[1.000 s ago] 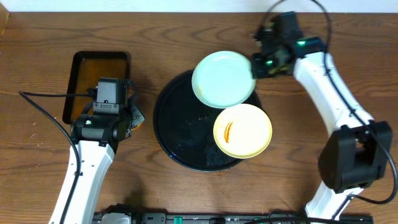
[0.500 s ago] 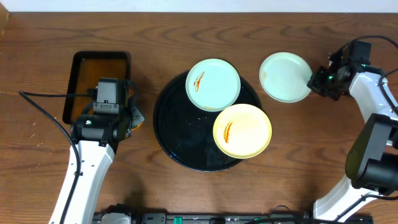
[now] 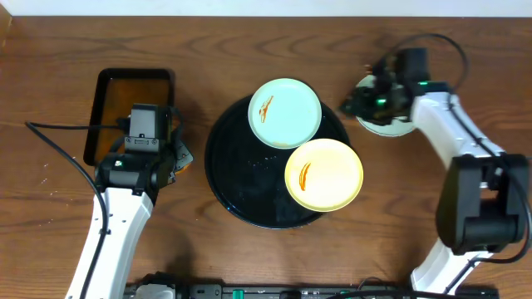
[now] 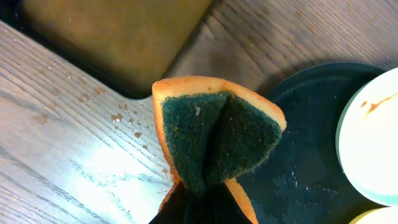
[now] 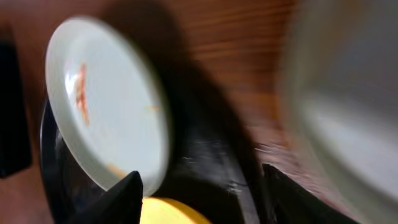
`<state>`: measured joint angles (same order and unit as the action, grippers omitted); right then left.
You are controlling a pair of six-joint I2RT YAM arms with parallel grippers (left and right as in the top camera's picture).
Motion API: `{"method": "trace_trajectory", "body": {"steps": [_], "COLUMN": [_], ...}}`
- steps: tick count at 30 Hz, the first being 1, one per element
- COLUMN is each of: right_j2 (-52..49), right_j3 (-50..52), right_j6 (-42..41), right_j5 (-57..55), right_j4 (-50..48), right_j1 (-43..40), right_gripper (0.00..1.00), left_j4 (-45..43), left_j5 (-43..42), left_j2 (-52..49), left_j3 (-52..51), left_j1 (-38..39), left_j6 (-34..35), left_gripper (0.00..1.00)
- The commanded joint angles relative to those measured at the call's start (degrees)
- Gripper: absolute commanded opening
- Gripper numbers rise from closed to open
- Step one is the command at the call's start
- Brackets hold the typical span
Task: Clean dirty plates on tray and stack at the side
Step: 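Grip the rim of the orange-streaked light green plate with right gripper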
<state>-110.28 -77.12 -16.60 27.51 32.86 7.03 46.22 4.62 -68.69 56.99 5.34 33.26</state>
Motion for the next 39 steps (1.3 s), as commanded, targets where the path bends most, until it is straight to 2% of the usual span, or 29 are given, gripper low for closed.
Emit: {"method": "trace_trajectory", "body": {"steps": [1,4,11,20,22,26,28,29,39], "right_j2": [1.2,1.2,0.0,-6.3,-6.4,-6.4,-6.4,-6.4,-6.4], "right_j3": [-0.1,-0.1,0.0,0.0,0.0,0.0,0.0,0.0,0.0], "right_j6": [-6.2,-9.9,-12.8,-13.4,-13.4,-13.4,-13.4,-13.3,-12.9], "right_j5": [-14.2,-22.3,-24.9,-19.5,-19.1,-19.1,-19.1,-19.1,-17.5], "right_j4": [-1.1,-1.4,-3.2,-7.1,-7.8,-8.0,-8.0,-8.0,-8.0], "right_j1": [7.0,11.3,15.2,15.3,15.5,16.3,16.6,16.8,20.1], "right_gripper": [0.65,0.66,0.57,0.54,0.46,0.24,0.07,0.01,0.01], "left_j4": [0.0,0.0,-0.2,-0.2,-0.2,-0.2,-0.2,-0.2,-0.4], "left_j5": [0.0,0.0,0.0,0.0,0.0,0.0,0.0,0.0,-3.2], "left_j2": [0.2,0.2,0.2,0.2,0.2,0.2,0.2,0.2,0.2], "left_j3": [-0.6,-0.6,-0.6,-0.6,-0.6,-0.6,-0.6,-0.6,-0.6], "left_j1": [-0.3,-0.3,-0.3,-0.3,-0.3,-0.3,-0.3,-0.3,-0.3], "left_j6": [0.7,0.7,0.7,0.7,0.7,0.7,0.7,0.7,0.7], "left_gripper": [0.08,0.08,0.08,0.08,0.08,0.08,0.08,0.08,0.08]}}
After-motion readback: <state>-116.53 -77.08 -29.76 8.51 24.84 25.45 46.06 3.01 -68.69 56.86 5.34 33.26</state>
